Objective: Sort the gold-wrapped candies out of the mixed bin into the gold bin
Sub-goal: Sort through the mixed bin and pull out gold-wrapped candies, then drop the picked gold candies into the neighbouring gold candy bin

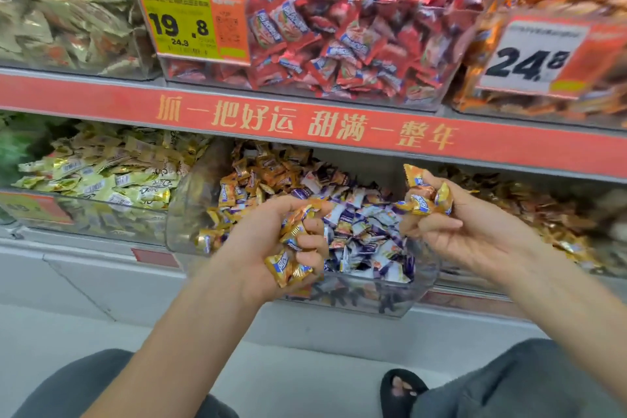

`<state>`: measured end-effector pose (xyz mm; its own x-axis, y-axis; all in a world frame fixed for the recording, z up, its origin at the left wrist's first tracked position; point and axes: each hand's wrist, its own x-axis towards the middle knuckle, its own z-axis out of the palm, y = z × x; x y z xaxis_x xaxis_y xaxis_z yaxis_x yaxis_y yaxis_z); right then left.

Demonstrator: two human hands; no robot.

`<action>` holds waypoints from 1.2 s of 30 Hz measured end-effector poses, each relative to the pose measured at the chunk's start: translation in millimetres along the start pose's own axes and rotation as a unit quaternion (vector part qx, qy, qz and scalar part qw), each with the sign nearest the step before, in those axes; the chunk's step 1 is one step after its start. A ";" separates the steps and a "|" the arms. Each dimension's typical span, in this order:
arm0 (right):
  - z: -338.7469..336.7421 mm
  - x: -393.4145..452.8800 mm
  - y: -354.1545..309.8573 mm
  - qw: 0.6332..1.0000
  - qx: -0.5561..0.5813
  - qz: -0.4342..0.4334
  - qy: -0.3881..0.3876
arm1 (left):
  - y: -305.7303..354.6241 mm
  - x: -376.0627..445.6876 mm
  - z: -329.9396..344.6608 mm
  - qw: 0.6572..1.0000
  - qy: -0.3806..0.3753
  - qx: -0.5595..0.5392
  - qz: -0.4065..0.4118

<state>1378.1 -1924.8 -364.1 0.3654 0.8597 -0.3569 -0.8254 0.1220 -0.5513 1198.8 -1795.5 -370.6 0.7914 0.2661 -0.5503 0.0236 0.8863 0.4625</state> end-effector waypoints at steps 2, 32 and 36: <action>-22.0 -19.1 -22.6 0.999 0.008 -0.026 -0.017 | -11.7 13.7 29.7 0.998 -0.030 0.040 -0.028; -211.1 -9.3 -152.7 0.684 -0.687 -0.192 0.151 | -91.6 161.1 173.9 0.688 0.051 0.678 0.255; -218.1 15.5 -135.1 0.464 -0.883 0.062 -0.038 | -102.7 126.8 145.6 0.640 0.000 0.693 0.332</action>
<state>1589.1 -2036.2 -459.6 0.2900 0.8294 -0.4775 0.8263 -0.4687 -0.3124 1385.6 -1908.0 -386.6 0.9084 0.4088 0.0879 0.2004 -0.6100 0.7667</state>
